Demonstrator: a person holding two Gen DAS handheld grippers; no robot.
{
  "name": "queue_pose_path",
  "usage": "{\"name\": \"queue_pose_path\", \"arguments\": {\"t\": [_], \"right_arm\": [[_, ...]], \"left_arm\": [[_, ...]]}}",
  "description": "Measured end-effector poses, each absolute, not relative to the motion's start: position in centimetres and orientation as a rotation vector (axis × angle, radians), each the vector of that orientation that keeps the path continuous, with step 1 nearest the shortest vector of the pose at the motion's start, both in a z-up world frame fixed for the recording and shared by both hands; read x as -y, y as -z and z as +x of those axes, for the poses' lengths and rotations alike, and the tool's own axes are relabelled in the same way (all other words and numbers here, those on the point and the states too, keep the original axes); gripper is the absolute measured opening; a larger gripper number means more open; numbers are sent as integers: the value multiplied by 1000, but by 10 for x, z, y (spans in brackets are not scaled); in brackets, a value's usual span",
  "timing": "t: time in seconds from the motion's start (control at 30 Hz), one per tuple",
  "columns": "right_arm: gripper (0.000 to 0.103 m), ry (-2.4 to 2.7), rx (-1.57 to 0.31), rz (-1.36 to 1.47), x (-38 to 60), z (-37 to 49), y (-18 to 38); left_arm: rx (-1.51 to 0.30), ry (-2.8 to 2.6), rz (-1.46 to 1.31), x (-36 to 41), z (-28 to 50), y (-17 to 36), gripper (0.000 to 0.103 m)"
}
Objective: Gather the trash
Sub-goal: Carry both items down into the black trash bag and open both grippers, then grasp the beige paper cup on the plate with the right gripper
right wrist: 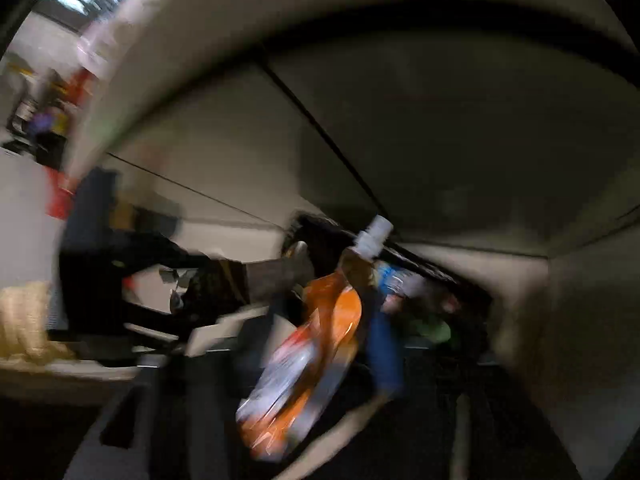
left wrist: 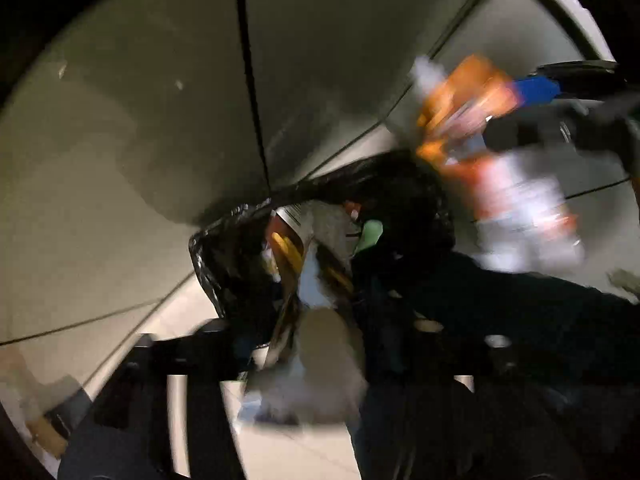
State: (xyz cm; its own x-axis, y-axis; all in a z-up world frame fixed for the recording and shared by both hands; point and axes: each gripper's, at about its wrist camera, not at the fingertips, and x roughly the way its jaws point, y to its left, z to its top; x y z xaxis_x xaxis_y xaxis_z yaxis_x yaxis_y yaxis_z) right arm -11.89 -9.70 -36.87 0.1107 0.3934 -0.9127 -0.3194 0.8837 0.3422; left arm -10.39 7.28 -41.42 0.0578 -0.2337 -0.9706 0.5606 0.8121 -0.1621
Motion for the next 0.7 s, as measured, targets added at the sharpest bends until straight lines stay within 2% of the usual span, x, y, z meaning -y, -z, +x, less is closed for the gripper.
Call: {"name": "queue_pose_path", "arguments": {"t": [0.1, 0.17, 0.27, 0.33, 0.4, 0.43, 0.5, 0.53, 0.6, 0.7], "right_arm": [[70, -487, -1390, 9, 95, -118, 382], [70, -473, -1405, -5, 100, -120, 381], [70, -472, -1389, 38, 113, -121, 358], [70, -489, -1325, 67, 122, -124, 315], [75, -513, -1241, 93, 133, -124, 265], [82, -519, -1171, 96, 136, -125, 233], [89, -525, -1022, 95, 144, -122, 176], [98, -520, -955, 89, 149, -119, 154], [98, -497, -809, 70, 162, -107, 112], [98, -417, -740, 37, 184, -73, 88]], "left_arm": [[-1416, 582, 266, -74, -96, 425, 63], [-1431, 562, 265, -77, -93, 424, 71], [-1384, 578, 280, -81, -102, 396, 71], [-1319, 604, 255, -89, -111, 356, 71], [-1247, 632, 215, -94, -117, 314, 78], [-1199, 637, 196, -96, -120, 290, 86], [-1066, 671, 132, -99, -122, 235, 88], [-1022, 681, 106, -100, -120, 218, 89], [-929, 673, 67, -98, -115, 186, 89], [-807, 653, -18, -91, -98, 148, 91]]}}
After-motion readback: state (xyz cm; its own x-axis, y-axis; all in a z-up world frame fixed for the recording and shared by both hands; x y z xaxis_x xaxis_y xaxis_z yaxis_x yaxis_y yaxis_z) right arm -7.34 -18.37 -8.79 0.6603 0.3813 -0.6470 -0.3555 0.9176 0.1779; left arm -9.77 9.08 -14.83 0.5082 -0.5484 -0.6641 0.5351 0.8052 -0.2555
